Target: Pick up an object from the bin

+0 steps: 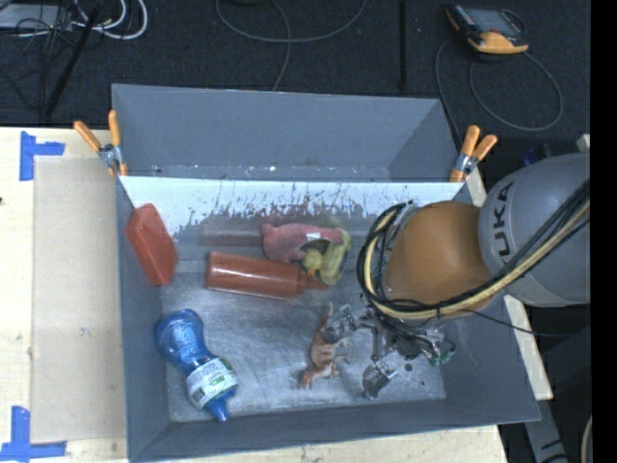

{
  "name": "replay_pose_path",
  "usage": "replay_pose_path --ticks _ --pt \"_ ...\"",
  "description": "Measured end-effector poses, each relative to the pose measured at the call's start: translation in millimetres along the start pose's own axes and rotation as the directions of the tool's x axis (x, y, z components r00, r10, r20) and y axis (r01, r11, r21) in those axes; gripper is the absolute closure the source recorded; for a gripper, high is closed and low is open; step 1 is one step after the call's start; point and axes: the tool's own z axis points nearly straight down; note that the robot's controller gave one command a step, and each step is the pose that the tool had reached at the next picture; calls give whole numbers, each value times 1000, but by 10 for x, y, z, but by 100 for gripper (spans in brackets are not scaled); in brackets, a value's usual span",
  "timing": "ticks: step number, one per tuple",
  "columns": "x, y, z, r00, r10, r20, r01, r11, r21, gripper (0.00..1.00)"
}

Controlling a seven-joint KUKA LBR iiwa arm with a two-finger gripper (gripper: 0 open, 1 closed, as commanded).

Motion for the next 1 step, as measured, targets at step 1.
replay_pose_path --ticks 1 --pt "-364 71 -223 998 -69 2 69 998 -1 0"
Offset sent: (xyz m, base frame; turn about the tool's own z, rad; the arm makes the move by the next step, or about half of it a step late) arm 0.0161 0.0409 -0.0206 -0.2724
